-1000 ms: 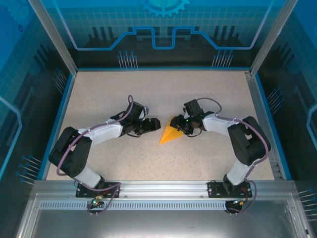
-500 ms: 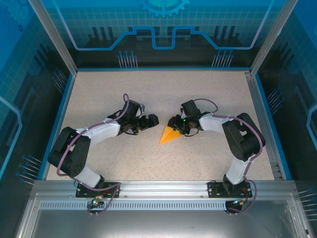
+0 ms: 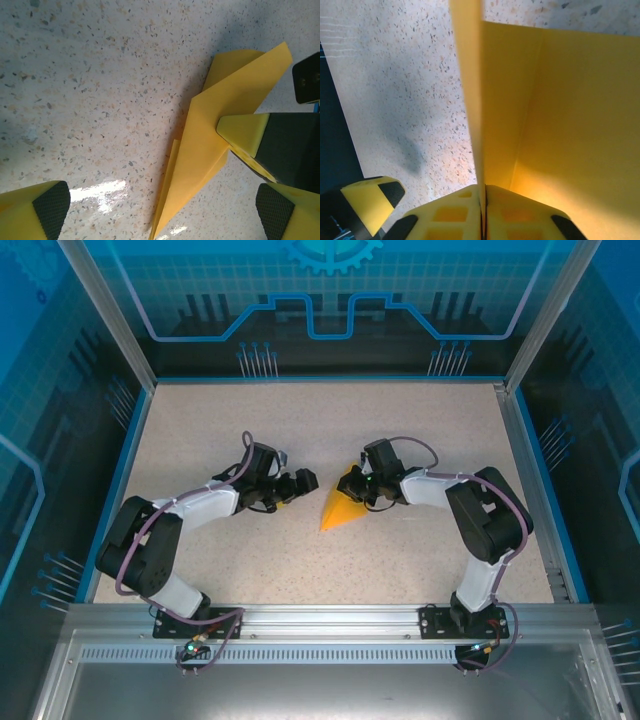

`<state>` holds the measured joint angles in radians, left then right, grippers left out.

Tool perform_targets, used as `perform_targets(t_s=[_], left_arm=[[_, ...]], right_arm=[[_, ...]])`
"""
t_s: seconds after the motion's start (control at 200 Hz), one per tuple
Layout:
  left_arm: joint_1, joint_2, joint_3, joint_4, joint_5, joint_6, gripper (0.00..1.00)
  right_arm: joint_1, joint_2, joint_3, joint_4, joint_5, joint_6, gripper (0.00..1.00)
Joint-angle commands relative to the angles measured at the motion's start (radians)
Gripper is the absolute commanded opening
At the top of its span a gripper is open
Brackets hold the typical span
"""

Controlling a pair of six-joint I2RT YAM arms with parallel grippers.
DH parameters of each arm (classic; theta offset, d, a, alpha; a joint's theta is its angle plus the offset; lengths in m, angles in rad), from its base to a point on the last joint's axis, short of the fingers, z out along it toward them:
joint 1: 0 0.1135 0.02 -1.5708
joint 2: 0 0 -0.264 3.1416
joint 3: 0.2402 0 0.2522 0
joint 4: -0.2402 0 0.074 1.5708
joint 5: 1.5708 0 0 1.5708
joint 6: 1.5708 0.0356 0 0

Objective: Fold a paper plane with a square sheet of paper (pick it up from the middle)
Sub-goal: Pick up the paper from the center of the table, then turn over the paper at the center of the table.

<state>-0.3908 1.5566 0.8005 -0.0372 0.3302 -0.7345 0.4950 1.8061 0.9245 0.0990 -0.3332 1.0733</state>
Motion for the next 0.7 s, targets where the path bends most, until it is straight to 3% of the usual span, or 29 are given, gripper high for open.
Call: perform_targets(t_s=[0.0,0.4,0.57,0.695], left_arm=[[0.023,-0.016,-0.008,0.031,0.081,-0.046,0.98],[0.049,-0.016,-0.003,0.137,0.307,-0.172,0.99],[0.050,0.003,-0.050,0.394,0.426,-0.343,0.98],[0.049,0.002,-0.068,0.489,0.447,-0.381,0.98]], right_arm=[[0.004,-0.014,-0.003,0.047,-0.038,-0.005,0.07],[-0.064,-0.138,0.017,0.147,-0.265,-0.030,0.06],[-0.067,-0.169,0.033,0.165,-0.329,0.004,0.07],[-0.066,-0.167,0.036,0.222,-0.358,0.046,0.08]])
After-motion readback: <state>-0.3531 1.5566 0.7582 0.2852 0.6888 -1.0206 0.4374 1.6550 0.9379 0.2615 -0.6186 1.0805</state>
